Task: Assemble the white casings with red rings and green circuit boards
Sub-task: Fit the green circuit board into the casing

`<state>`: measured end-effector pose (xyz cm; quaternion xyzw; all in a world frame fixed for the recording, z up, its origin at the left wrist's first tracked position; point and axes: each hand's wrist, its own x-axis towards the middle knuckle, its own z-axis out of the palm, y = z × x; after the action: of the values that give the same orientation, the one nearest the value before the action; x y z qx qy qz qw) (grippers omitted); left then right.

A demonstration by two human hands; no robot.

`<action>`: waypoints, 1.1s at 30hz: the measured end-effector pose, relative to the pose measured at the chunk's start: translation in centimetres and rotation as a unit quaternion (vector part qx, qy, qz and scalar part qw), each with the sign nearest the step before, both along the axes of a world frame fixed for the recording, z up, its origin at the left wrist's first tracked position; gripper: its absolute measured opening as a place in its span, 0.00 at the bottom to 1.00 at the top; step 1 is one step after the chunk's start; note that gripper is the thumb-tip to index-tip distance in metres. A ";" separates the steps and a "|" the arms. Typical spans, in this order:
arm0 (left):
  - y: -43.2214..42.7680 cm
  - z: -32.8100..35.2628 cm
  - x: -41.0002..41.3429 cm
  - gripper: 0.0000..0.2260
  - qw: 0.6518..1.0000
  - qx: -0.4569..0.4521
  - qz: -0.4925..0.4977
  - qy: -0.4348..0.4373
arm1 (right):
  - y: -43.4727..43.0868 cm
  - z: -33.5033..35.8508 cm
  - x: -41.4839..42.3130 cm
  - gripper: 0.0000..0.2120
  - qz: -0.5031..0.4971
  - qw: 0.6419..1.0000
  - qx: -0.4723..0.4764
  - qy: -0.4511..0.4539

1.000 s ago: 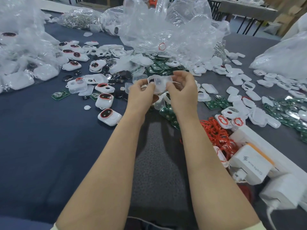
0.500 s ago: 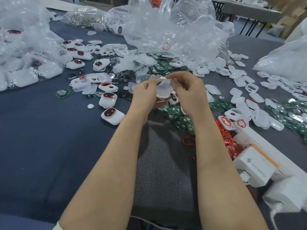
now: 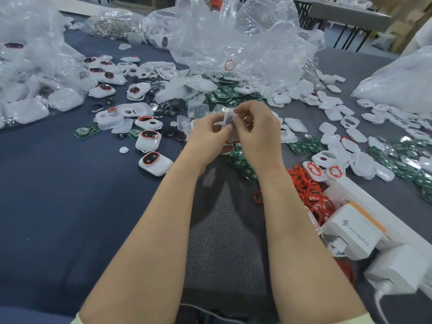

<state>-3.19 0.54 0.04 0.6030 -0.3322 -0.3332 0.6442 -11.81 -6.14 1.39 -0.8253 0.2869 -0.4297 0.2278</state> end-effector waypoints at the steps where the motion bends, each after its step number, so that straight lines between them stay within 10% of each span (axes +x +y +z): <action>1: 0.0 0.0 0.0 0.11 1.000 -0.001 0.000 -0.002 | 0.0 0.0 0.0 0.03 -0.003 1.000 -0.003 0.003; 33: 0.5 0.8 0.8 0.07 0.981 -0.063 0.115 0.145 | -1.4 0.6 -1.0 0.05 -0.074 0.975 0.184 -0.095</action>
<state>-2.34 0.99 0.88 0.5405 -0.1836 -0.3194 0.7564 -12.84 -7.52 1.97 -0.7009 0.3985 -0.4616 0.3699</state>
